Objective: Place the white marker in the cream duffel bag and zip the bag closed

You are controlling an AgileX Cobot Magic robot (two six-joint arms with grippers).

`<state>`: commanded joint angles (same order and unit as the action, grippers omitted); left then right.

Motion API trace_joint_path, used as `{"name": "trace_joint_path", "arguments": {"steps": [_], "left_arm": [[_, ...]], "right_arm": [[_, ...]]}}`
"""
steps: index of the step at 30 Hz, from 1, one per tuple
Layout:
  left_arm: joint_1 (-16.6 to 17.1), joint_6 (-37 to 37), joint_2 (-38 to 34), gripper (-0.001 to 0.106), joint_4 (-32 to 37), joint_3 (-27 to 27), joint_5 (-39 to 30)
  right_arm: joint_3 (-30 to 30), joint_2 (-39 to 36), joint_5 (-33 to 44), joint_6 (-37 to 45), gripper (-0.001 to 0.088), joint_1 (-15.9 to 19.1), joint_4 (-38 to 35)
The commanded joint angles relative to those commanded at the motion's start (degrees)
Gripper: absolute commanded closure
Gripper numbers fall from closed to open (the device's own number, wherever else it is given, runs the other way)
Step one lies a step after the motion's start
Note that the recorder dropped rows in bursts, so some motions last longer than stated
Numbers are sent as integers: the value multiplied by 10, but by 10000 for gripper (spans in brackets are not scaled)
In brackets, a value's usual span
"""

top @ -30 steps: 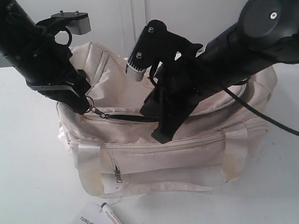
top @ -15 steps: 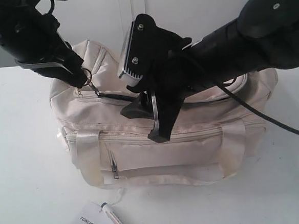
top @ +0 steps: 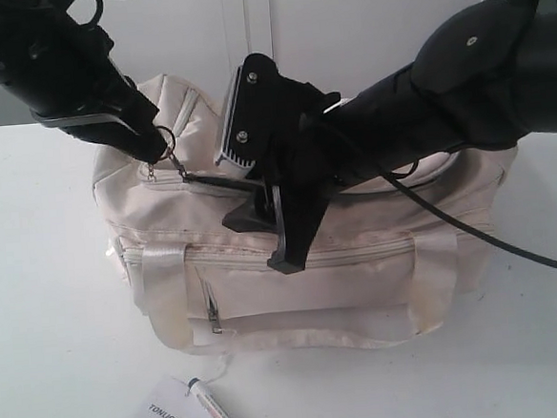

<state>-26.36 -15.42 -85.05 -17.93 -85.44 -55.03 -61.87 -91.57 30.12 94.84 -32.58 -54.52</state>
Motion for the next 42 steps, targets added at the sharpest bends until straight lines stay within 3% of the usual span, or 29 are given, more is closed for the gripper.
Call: {"name": "trace_joint_path", "arguments": {"steps": [10,27,36,42], "left_arm": [[0,0,0,1053,5,0,0],[0,0,-13,1053,82,1,-16],[0,0,-28,1053,137,1,-31],[0,0,-36,1053,167,1,-32]], "right_arm": [[0,0,0,0,868,0,2],[0,39,-8,-6,868,0,4],[0,39,31,-87,868,0,136],[0,39,37,-117,868,0,158]]}}
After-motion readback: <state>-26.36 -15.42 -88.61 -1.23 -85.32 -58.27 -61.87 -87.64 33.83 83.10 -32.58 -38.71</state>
